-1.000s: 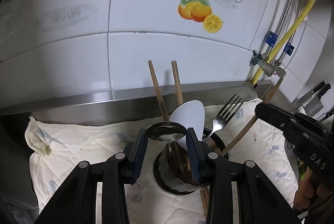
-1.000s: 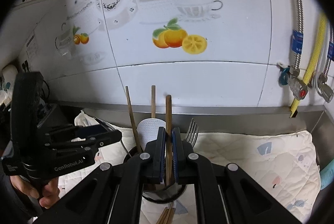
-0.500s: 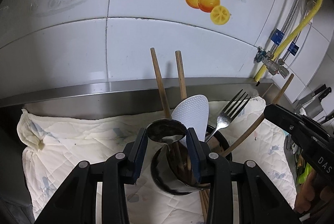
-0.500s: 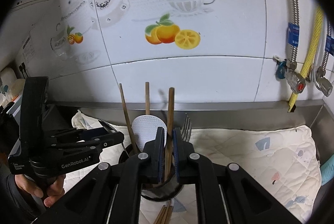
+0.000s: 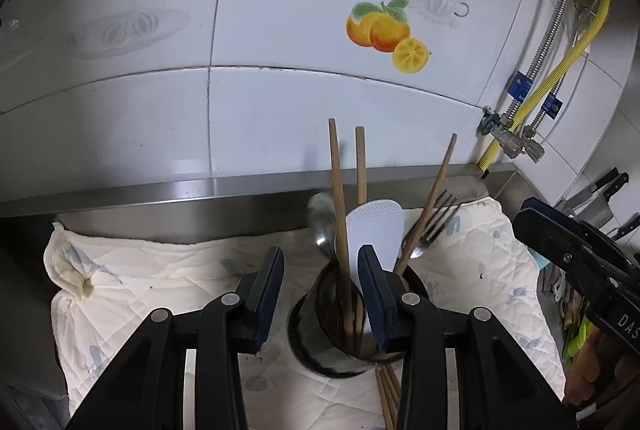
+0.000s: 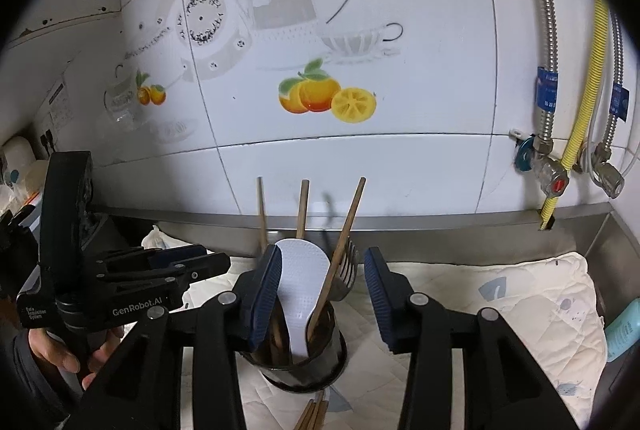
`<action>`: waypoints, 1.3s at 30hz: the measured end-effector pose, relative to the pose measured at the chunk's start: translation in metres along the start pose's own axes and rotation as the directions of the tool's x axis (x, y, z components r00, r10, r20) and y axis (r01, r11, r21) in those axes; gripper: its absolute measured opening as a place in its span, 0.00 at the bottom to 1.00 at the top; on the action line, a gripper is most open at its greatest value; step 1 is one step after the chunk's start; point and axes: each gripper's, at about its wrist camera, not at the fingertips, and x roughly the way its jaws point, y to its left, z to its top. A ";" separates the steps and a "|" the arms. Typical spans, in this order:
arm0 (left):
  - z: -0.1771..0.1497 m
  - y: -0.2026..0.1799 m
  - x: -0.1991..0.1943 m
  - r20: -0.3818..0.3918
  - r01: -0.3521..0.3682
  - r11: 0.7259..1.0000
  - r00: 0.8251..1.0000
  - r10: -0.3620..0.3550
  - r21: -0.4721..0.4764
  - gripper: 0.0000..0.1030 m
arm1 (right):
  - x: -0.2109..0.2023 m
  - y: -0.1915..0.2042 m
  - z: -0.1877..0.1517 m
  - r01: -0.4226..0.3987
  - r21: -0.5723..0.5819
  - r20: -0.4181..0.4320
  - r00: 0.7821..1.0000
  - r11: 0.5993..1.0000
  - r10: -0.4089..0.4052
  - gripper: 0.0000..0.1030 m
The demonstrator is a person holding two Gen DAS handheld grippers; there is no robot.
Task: Organize utensils
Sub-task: 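Open both tools to drop the spoon and chopstick into the holder, then move both tools back over the remaining chopsticks on the cloth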
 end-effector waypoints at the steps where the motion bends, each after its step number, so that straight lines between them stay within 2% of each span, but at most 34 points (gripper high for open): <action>1: -0.001 -0.001 -0.002 -0.003 -0.002 1.000 1.000 0.002 0.001 0.41 | -0.001 0.000 -0.001 -0.005 -0.001 -0.007 1.000 1.000 0.005 0.46; 5: -0.011 -0.003 -0.012 -0.006 -0.003 1.000 1.000 0.003 0.012 0.41 | -0.007 0.002 -0.013 -0.013 -0.010 -0.037 0.999 1.000 0.013 0.46; 14: -0.046 -0.004 -0.023 -0.055 -0.008 1.000 0.998 0.009 0.009 0.41 | -0.001 -0.002 -0.067 -0.019 0.014 -0.191 0.981 1.000 0.021 0.46; 18: -0.066 -0.008 -0.024 -0.087 -0.005 1.000 0.996 0.006 0.013 0.41 | 0.006 -0.009 -0.097 -0.012 0.033 -0.274 0.962 0.999 0.021 0.32; 25: -0.102 -0.018 -0.014 -0.154 0.010 1.000 0.988 -0.008 0.015 0.41 | 0.016 -0.016 -0.134 -0.005 0.057 -0.369 0.929 0.998 0.025 0.22; 34: -0.132 -0.028 -0.005 -0.199 0.023 1.000 0.980 -0.019 0.018 0.41 | 0.038 -0.013 -0.156 -0.014 0.094 -0.433 0.900 0.995 0.054 0.17; 39: -0.139 -0.027 -0.002 -0.215 0.021 1.000 0.976 -0.017 0.021 0.41 | 0.048 -0.013 -0.158 -0.010 0.110 -0.444 0.894 0.994 0.058 0.17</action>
